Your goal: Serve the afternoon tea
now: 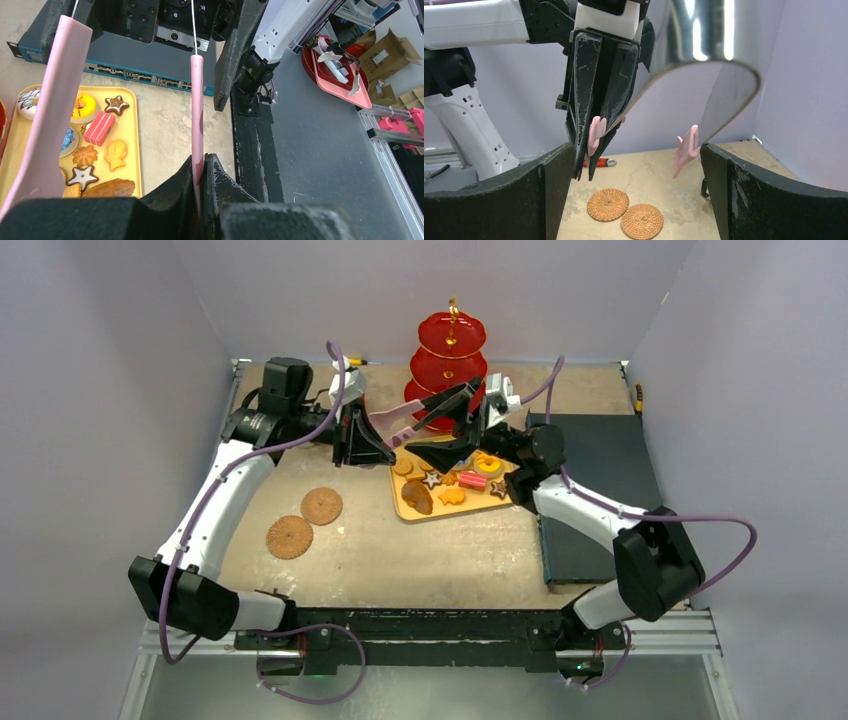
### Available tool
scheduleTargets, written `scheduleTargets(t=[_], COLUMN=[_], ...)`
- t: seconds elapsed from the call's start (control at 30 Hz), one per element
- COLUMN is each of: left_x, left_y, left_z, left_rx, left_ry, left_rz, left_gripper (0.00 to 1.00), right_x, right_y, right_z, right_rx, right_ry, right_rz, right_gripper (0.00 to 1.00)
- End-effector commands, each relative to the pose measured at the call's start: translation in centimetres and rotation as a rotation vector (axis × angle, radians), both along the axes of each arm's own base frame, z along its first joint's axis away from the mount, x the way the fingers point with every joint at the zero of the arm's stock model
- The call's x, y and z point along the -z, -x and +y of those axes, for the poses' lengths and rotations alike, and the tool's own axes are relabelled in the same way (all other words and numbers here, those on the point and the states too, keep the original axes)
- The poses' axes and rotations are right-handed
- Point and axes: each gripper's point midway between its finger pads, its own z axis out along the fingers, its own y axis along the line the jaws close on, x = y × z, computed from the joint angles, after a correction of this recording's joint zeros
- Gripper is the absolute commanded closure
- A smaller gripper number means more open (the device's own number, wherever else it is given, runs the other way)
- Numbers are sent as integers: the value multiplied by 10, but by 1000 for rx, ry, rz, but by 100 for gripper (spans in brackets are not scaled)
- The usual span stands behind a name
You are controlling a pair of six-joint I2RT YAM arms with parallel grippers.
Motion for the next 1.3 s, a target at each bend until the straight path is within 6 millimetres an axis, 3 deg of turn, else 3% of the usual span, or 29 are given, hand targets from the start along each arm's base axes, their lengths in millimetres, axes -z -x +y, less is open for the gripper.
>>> scheduleTargets(t=[0.0, 0.33, 0.63, 0.83, 1.03, 1.07, 1.13, 1.2, 1.27], left_x=[-20, -20, -16, -18, -22, -23, -26, -27, -28], left_y=[12, 11, 6, 2, 5, 6, 5, 3, 0], left_z=[-2, -1, 0, 1, 1, 1, 2, 3, 5], left_rx=[40, 28, 14, -4, 5, 5, -6, -28, -53], left_ry=[41, 29, 10, -4, 4, 3, -4, -18, -33], left_rz=[-83, -131, -195, -232, -214, -212, -218, -232, -243], left_gripper=[99, 100, 100, 100, 98, 91, 66, 33, 12], right_x=[-31, -30, -40, -37, -38, -37, -34, -33, -29], right_y=[9, 32, 25, 23, 20, 19, 16, 8, -2], right_z=[-4, 11, 14, 22, 20, 20, 20, 18, 17], right_rx=[19, -114, -108, -86, -42, -30, -9, 42, 111], right_ry=[-81, -98, -164, -143, -123, -114, -92, -69, -35], right_rz=[-96, -57, 28, 44, 38, 37, 45, 46, 47], right_gripper=[2, 3, 18, 23, 35, 37, 40, 44, 47])
